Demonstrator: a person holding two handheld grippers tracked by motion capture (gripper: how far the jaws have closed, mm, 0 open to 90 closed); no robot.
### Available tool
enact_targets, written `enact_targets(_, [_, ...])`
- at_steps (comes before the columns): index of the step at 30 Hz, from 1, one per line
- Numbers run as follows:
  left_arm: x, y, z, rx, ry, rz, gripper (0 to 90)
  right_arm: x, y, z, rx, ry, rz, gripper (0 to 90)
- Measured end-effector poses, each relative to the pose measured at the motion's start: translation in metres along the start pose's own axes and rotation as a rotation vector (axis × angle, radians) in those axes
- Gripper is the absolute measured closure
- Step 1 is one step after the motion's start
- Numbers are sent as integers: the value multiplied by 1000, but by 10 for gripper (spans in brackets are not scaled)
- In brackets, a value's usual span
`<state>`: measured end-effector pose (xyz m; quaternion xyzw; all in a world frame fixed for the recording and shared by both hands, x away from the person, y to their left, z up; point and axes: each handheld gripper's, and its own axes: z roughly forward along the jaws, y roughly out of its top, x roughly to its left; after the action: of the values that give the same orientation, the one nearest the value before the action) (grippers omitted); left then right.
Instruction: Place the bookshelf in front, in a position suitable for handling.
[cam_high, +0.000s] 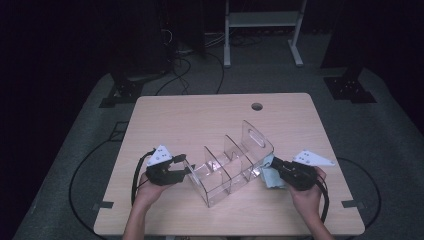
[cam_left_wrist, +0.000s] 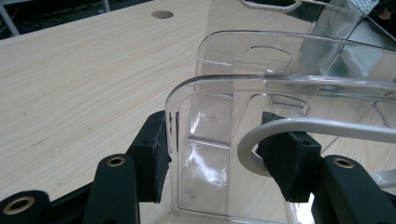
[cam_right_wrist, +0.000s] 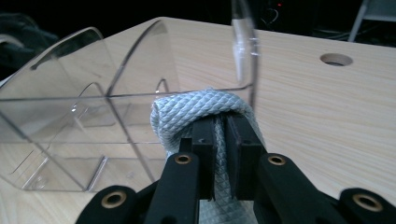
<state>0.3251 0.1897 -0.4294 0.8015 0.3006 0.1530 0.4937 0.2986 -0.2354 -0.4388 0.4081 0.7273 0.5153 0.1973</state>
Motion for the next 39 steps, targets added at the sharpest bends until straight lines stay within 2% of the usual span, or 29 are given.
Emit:
enact_targets(3, [0,0,0,0,-1,0,448,8,0,1,8,27,-11,823])
enact_targets(5, [1,0,0,-1,0,-4,448,21,1,4,19,53,-55,823])
enact_targets(7, [0,0,0,-1,-1,-5,448,26,3,4,25,43,-90,823])
enact_targets(10, [0,0,0,1,-3,-1,448,18,4,1,7,31,-49,824])
enact_targets(13, [-1,0,0,0,-3,2,448,21,3,-1,2,35,-47,823])
enact_targets(15, [0,0,0,0,-3,1,448,32,2,2,6,79,-69,823])
enact_targets(16, [0,0,0,1,-3,1,448,37,2,3,8,87,-84,823])
enact_targets(18, [0,0,0,1,-3,-4,448,41,5,4,16,73,-117,823])
enact_targets(22, [0,0,0,0,-4,-1,448,29,6,1,2,42,-70,823])
enact_targets(24, [-1,0,0,0,-4,0,448,29,4,1,-1,51,-68,823])
enact_targets(27, [-1,0,0,0,-3,-2,448,44,2,5,15,105,-93,823])
enact_targets(29, [0,0,0,0,-2,-6,448,51,4,7,22,103,-129,823])
enact_targets(31, [-1,0,0,-2,-3,-6,448,46,5,6,16,100,-116,823])
enact_targets(33, [-1,0,1,-3,-4,-6,448,38,6,3,7,69,-92,823])
enact_targets(35, [-2,0,1,-3,-6,-6,448,35,4,2,4,61,-74,823])
enact_targets(37, [-2,1,1,-3,-6,-6,448,41,3,3,5,76,-81,823])
enact_targets(39, [-1,1,1,-4,-5,-7,448,53,3,6,13,108,-107,823])
